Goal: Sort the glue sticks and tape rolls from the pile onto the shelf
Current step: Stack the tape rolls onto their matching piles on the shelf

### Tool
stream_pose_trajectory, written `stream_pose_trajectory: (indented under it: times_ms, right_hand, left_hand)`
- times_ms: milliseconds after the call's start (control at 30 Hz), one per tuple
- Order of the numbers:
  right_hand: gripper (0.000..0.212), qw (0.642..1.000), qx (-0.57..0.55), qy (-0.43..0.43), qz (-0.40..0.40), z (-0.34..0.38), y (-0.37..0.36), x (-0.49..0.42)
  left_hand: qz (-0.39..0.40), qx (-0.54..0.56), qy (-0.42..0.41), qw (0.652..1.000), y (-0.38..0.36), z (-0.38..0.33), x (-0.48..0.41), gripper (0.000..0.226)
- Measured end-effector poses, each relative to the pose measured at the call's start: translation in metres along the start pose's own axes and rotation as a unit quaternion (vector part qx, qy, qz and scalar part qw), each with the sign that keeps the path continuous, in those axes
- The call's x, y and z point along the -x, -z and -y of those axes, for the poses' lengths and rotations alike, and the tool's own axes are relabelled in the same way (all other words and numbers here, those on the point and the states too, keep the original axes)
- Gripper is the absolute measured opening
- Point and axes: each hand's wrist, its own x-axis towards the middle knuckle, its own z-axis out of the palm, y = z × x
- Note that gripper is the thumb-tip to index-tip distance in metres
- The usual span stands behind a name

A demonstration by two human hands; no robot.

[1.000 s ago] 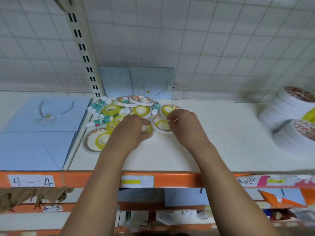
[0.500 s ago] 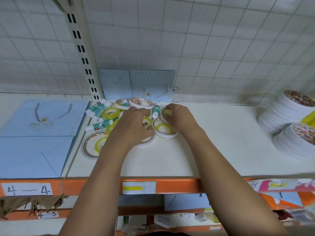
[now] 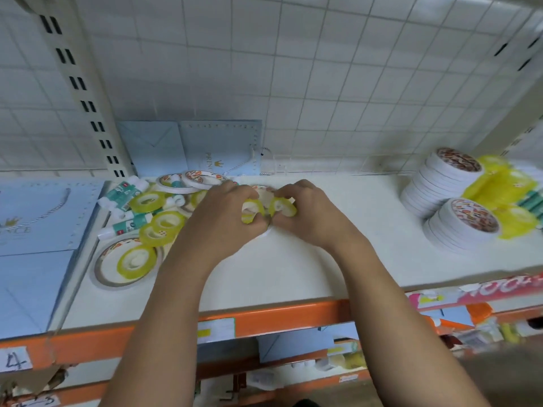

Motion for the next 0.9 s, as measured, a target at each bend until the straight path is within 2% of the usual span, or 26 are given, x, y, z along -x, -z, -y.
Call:
stream_pose_trajectory:
  times_ms: [167, 467, 567, 767, 900]
  right_hand:
    - [0.048, 0.998, 0.021, -0.032, -0.051, -0.035, 0.040, 0.051]
    - [0.048, 0.988, 0.045, -0.088, -0.116, -0.134, 0.128, 0.118]
    - [0.047, 0.987, 0.057, -0.085, -0.120, -0.179, 0.161, 0.132]
    - [0.051, 0.988, 0.063, -0.073, -0.123, -0.276, 0.221, 0.142]
    - [0.056, 0.989, 0.044, -0.058, -0.131, -0.332, 0.244, 0.143]
  left_hand:
    - [0.030, 0.009, -0.054, 0.998, -0.025, -0.045, -0.007, 0.040]
    - [0.073, 0.018, -0.141, 0.987, -0.098, -0.173, -0.030, 0.038]
    - [0.059, 0.021, -0.160, 0.985, -0.128, -0.223, -0.041, 0.037]
    - [0.086, 0.001, -0.161, 0.983, -0.186, -0.311, -0.066, 0.040]
    - [0.061, -0.009, -0.132, 0.989, -0.223, -0.349, -0.080, 0.043]
